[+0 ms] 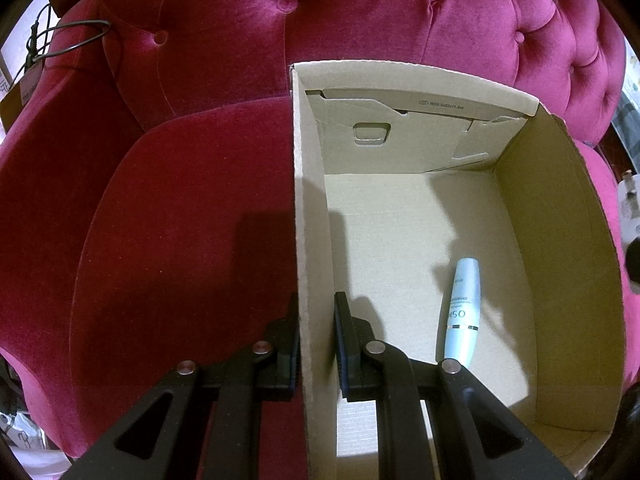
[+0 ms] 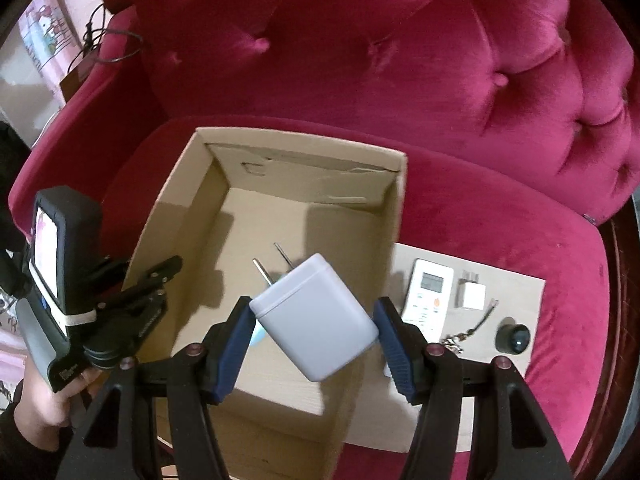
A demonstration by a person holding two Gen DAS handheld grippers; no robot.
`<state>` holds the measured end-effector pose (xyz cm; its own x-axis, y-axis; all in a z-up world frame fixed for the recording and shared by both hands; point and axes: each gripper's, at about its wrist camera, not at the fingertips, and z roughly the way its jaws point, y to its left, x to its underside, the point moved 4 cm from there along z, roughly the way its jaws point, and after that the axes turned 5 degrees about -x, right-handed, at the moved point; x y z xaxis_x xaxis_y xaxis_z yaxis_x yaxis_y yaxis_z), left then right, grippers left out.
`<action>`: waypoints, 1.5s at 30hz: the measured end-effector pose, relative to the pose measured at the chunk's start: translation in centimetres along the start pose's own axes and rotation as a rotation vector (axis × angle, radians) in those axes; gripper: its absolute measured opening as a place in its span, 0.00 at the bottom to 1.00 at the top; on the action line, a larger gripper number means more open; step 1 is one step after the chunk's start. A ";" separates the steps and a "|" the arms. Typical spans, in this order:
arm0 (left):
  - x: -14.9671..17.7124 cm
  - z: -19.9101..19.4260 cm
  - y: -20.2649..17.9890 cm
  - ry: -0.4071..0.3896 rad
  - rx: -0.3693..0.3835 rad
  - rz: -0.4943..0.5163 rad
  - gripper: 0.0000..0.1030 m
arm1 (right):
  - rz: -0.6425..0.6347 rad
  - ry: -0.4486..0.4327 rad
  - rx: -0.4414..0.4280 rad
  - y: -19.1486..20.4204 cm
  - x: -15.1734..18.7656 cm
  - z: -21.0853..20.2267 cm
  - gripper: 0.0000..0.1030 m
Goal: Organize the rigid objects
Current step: 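Lift the white adapter with the right gripper and carry it into the box, then lower the white adapter onto the box floor and open the right gripper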
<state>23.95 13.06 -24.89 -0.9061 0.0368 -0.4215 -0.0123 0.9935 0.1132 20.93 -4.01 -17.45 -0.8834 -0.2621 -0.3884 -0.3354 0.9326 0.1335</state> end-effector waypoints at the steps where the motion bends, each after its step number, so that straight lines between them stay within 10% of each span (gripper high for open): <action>1: 0.0 0.0 0.0 0.000 0.000 -0.001 0.14 | -0.005 0.003 -0.003 0.4 0.0 0.2 0.63; 45: 0.0 0.0 0.1 -0.001 0.000 0.003 0.15 | -0.036 0.257 -0.010 4.8 5.8 10.6 0.63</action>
<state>23.94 13.14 -24.83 -0.9058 0.0402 -0.4217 -0.0091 0.9934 0.1142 17.64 1.54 -28.74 -0.9246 -0.3507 -0.1488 -0.3702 0.9193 0.1336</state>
